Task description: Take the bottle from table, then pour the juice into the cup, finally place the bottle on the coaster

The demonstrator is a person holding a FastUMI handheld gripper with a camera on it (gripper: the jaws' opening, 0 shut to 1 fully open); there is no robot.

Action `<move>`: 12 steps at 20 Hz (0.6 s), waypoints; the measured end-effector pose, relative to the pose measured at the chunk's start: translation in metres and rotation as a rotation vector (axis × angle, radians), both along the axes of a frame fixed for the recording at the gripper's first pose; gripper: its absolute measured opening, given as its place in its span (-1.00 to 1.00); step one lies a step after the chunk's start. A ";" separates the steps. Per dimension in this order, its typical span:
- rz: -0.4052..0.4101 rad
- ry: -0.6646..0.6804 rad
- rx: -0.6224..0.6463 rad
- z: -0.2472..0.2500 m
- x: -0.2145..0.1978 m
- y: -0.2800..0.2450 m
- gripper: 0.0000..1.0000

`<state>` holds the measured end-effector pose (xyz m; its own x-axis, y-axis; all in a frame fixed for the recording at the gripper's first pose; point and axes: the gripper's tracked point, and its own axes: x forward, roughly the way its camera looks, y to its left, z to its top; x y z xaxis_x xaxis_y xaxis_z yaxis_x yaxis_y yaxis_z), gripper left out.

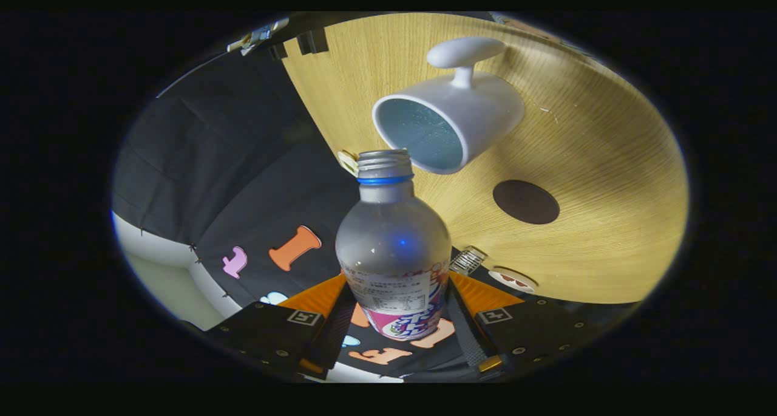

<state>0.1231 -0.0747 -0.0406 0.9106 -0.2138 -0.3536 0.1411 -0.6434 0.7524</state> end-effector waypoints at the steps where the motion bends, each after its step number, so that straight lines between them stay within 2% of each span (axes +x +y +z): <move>1: 0.003 0.002 -0.010 -0.002 0.000 0.001 0.56; 4: 0.000 0.002 -0.069 -0.003 0.001 0.001 0.56; 10: 0.087 0.161 -0.417 -0.015 -0.001 0.009 0.56; 12: 0.144 0.191 -0.548 -0.015 0.004 0.019 0.56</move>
